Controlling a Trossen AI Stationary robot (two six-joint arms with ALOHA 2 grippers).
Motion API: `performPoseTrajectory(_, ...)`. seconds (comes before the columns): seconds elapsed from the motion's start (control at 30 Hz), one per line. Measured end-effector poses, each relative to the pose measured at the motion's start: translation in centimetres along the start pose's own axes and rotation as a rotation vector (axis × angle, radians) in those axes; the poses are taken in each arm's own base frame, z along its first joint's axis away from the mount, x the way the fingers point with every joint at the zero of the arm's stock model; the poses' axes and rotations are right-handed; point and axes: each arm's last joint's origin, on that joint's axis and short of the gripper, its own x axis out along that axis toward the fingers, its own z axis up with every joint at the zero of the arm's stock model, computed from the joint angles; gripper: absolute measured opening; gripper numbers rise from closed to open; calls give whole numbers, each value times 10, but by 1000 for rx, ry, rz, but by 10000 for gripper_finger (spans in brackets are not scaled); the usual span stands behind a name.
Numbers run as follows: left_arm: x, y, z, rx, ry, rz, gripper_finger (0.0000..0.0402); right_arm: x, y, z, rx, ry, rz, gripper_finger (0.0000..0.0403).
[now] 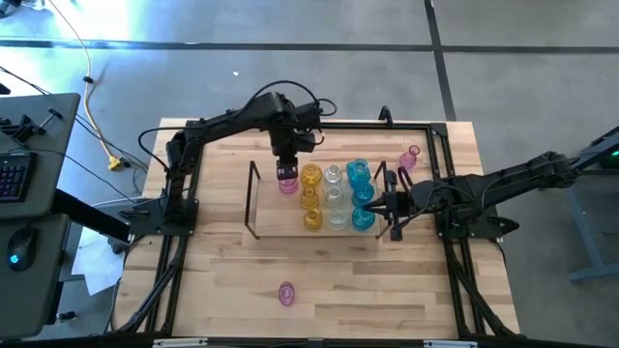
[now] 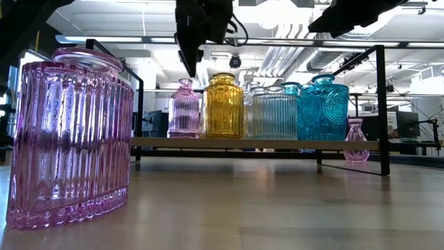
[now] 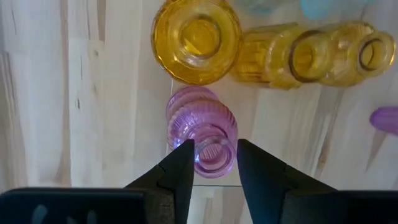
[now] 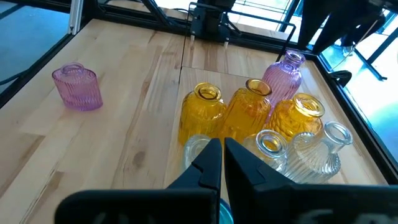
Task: Sort vases onto shelf
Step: Put the top purple vase aligned with the other purple vase on the shelf
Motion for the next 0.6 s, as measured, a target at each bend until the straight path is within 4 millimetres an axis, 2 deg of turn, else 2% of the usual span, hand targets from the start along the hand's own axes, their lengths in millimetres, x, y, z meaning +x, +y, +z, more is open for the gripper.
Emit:
performPoseTrajectory(0.1,-1,-6,0,68,15,6,116,0,0,-1,-1,9,1,0)
performPoseTrajectory(0.2,-7,-15,-2,149,-22,19,103,-1,0,-4,13,43,3,0)
performPoseTrajectory(0.4,-21,-27,-6,246,-252,18,42,-13,-2,-7,41,67,-13,0)
performPoseTrajectory(0.5,-27,-31,-18,267,-363,27,13,-23,-3,-6,33,40,-47,0)
performPoseTrajectory(0.6,-27,-39,-32,295,-482,53,3,-35,-4,-5,30,18,-95,0)
